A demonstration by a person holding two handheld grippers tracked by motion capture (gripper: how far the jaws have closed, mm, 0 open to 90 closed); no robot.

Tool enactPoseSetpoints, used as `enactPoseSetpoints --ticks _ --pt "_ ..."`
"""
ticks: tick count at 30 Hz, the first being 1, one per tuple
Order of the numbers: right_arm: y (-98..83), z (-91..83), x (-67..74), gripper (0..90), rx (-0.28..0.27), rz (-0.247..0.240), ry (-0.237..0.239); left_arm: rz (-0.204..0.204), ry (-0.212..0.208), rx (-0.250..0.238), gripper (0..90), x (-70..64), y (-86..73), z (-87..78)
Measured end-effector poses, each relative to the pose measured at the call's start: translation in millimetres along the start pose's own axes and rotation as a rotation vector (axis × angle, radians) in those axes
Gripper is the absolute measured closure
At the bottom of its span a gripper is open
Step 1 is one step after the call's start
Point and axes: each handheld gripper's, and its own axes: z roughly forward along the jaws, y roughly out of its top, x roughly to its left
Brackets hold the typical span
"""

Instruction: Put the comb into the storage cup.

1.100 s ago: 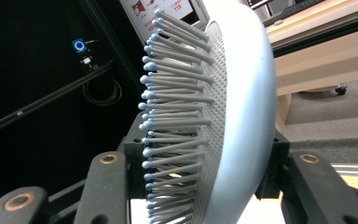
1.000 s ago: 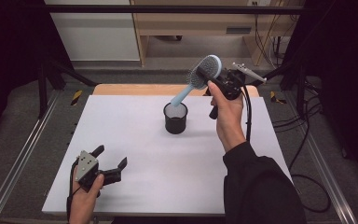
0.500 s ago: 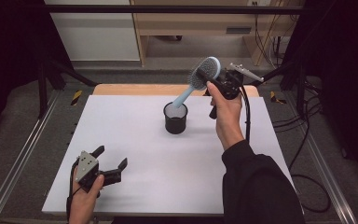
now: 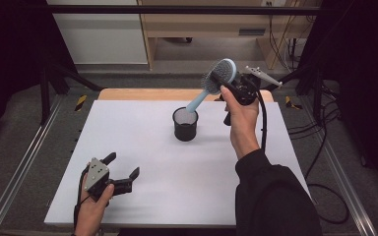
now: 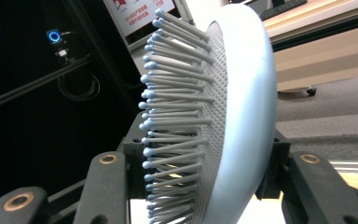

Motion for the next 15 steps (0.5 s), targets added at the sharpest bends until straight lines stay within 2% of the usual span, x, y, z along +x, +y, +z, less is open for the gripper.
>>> enactPoseSetpoints --ticks 8,15 --pt "-7.0 5.4 9.1 51.0 0.016 -0.034 -0.013 -0.007 0.013 -0.004 3.6 -0.9 -0.5 -4.8" --pt "-14.0 16.2 7.2 51.0 0.044 -0.044 -0.031 -0.011 0.009 -0.008 3.6 0.3 -0.5 -5.2"
